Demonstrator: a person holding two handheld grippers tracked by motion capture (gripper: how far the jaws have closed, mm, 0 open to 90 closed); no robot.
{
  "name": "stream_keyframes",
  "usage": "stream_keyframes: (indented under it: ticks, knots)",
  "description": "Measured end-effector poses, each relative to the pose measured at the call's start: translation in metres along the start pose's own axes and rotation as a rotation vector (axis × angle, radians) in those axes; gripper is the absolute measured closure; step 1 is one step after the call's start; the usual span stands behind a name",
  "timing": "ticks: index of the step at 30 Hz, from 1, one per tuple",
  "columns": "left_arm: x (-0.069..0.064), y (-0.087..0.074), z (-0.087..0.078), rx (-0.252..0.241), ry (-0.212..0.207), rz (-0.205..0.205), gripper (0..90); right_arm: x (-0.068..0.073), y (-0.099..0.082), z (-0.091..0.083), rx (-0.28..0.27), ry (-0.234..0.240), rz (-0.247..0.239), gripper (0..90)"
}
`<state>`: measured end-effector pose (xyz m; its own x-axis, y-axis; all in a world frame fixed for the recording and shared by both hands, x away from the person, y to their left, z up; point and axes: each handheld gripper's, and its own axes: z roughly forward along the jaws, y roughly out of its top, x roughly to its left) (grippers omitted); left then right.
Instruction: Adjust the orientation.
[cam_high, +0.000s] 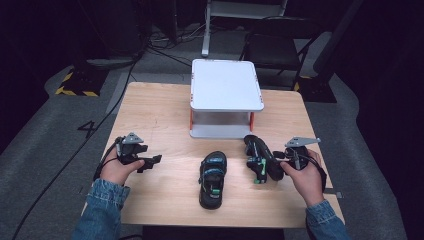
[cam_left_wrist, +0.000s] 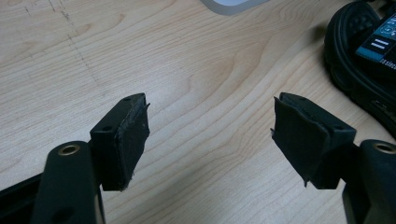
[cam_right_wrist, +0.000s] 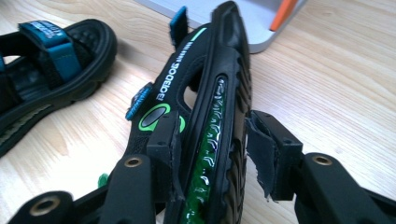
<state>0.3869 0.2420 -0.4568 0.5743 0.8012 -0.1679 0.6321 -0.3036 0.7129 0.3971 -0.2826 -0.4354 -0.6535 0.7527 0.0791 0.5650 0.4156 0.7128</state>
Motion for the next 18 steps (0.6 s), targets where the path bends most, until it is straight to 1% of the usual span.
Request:
stream_keyframes:
  ticks: [2, 3, 4, 5, 6, 7, 9, 11, 13, 14, 16, 18]
  knots:
    - [0.000, 0.000, 0.000, 0.000, 0.000, 0.001, 27.1, -0.004, -0.001, -0.003, -0.010, -0.018, 0.009, 59.2]
    - [0.000, 0.000, 0.000, 0.000, 0.000, 0.001, 27.1, -0.004, -0.001, -0.003, -0.010, -0.018, 0.009, 59.2]
    - [0.000, 0.000, 0.000, 0.001, 0.000, 0.002, 27.1, -0.006, -0.003, -0.004, -0.020, -0.020, 0.032, 59.8]
    - [0.000, 0.000, 0.000, 0.001, -0.001, -0.003, 27.1, -0.006, -0.003, -0.003, -0.021, -0.015, 0.034, 58.8]
    - [0.000, 0.000, 0.001, 0.008, -0.004, -0.003, 27.1, -0.004, -0.003, 0.000, -0.018, -0.004, 0.010, 56.1]
    - [0.000, 0.000, 0.001, 0.008, -0.004, -0.003, 27.1, -0.004, -0.003, 0.000, -0.018, -0.004, 0.010, 56.1]
    - [-0.001, -0.001, 0.002, 0.009, -0.005, 0.001, 27.1, 0.000, -0.001, 0.004, -0.030, -0.030, -0.014, 50.8]
    - [-0.001, -0.001, 0.003, 0.008, -0.005, -0.002, 27.1, 0.002, 0.000, 0.006, -0.053, -0.050, -0.044, 50.1]
    - [-0.001, -0.002, 0.003, 0.010, -0.004, 0.002, 27.1, 0.003, 0.001, 0.009, -0.088, -0.058, -0.052, 48.6]
    - [-0.001, -0.002, 0.003, 0.013, -0.003, -0.006, 27.1, 0.003, 0.002, 0.010, -0.091, -0.057, -0.049, 48.1]
    - [-0.001, -0.004, 0.003, 0.014, 0.001, -0.013, 27.1, 0.003, 0.004, 0.015, -0.099, -0.053, -0.046, 50.6]
    - [-0.001, -0.006, 0.003, 0.020, 0.003, -0.015, 27.1, 0.005, 0.006, 0.020, -0.094, -0.077, -0.074, 56.8]
